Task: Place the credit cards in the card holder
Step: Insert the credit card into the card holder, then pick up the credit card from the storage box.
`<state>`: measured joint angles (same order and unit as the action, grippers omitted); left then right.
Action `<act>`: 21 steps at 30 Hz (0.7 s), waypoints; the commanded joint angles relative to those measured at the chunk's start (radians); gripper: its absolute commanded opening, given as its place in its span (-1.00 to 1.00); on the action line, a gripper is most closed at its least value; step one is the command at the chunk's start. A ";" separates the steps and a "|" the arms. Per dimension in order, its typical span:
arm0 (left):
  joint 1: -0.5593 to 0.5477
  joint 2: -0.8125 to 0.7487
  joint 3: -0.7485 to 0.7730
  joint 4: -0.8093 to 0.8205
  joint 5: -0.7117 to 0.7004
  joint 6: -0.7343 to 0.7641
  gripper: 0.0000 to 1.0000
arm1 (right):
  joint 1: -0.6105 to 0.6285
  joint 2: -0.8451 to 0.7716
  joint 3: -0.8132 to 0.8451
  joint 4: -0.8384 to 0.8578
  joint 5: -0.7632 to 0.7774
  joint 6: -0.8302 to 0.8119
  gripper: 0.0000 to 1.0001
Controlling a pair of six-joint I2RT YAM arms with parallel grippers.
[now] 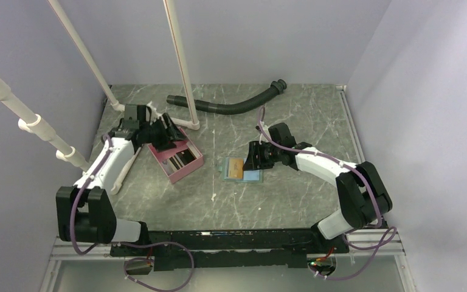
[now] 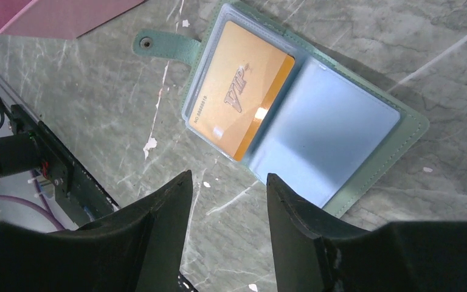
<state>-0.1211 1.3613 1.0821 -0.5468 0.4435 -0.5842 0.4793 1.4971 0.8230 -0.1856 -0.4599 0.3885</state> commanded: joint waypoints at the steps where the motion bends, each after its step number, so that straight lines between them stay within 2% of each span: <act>1: 0.070 -0.004 -0.212 0.335 0.206 -0.164 0.30 | 0.002 0.000 0.002 0.020 -0.036 0.006 0.00; 5: 0.081 0.019 -0.302 0.520 0.218 -0.242 0.02 | 0.002 -0.024 -0.012 0.022 -0.026 0.008 0.00; 7: 0.083 0.047 -0.339 0.629 0.231 -0.274 0.01 | 0.002 -0.026 -0.020 0.028 -0.029 0.012 -0.01; 13: 0.084 0.126 -0.379 0.707 0.214 -0.299 -0.01 | 0.002 -0.037 -0.020 0.029 -0.033 0.016 -0.03; 17: 0.084 0.166 -0.384 0.750 0.204 -0.297 0.07 | 0.002 -0.044 -0.016 0.030 -0.031 0.016 -0.04; 21: 0.083 0.219 -0.410 0.861 0.224 -0.328 -0.01 | 0.002 -0.040 -0.019 0.033 -0.035 0.021 -0.05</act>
<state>-0.0414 1.5417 0.6987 0.1589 0.6350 -0.8795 0.4793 1.4837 0.8005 -0.1825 -0.4812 0.4011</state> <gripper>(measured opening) 0.522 0.481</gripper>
